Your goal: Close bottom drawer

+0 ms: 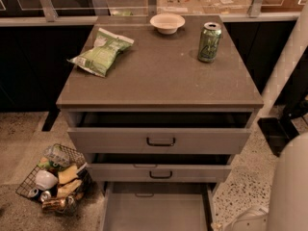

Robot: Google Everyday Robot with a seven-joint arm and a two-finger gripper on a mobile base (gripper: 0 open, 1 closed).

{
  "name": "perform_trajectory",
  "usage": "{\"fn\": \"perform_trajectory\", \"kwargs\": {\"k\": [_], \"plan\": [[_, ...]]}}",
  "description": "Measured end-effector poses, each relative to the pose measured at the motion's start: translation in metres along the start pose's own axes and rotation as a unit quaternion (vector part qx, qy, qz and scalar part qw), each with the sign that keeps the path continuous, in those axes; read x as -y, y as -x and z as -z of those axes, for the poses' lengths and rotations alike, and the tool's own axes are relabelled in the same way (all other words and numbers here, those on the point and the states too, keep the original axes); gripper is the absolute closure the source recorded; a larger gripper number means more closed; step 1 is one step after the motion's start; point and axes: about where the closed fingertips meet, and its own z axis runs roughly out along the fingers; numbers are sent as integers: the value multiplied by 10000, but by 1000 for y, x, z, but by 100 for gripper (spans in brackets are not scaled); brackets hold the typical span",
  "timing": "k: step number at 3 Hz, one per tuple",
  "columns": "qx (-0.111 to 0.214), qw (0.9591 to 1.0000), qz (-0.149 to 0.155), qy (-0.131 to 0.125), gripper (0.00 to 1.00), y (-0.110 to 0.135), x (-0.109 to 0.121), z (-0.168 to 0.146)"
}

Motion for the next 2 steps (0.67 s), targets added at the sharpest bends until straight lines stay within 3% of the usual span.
{"fn": "perform_trajectory", "kwargs": {"k": [2], "plan": [[-10,10000,25,20,64,2,1,-2]]}}
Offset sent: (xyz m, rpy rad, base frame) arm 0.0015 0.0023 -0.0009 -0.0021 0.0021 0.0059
